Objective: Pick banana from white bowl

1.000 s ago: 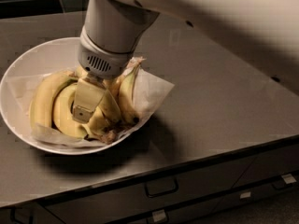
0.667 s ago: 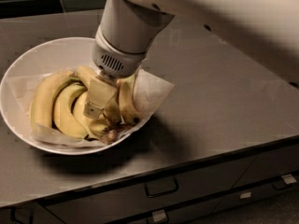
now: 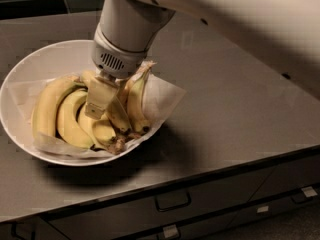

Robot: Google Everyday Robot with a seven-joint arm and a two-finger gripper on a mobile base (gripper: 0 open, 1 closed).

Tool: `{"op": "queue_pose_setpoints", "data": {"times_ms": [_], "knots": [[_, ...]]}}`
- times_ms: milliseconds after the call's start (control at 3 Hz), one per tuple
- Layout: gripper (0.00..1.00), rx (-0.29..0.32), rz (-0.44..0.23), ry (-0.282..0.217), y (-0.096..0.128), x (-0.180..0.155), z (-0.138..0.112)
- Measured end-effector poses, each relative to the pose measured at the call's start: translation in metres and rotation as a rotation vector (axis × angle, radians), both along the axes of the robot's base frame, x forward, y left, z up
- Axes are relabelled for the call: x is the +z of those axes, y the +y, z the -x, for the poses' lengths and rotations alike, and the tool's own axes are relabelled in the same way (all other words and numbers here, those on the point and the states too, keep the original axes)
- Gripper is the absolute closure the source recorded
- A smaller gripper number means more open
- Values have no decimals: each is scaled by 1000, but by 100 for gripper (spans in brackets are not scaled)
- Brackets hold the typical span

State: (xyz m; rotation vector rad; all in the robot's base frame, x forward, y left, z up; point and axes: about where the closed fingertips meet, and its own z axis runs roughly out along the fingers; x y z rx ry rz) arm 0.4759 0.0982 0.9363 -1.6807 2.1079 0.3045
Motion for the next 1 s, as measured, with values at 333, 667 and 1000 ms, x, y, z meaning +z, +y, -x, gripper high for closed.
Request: {"op": "queue_pose_setpoints", "data": {"times_ms": [333, 667, 1000], "knots": [[32, 17, 0, 14, 8, -5, -4], [39, 19, 1, 17, 10, -6, -4], [58, 19, 3, 18, 10, -6, -4]]}}
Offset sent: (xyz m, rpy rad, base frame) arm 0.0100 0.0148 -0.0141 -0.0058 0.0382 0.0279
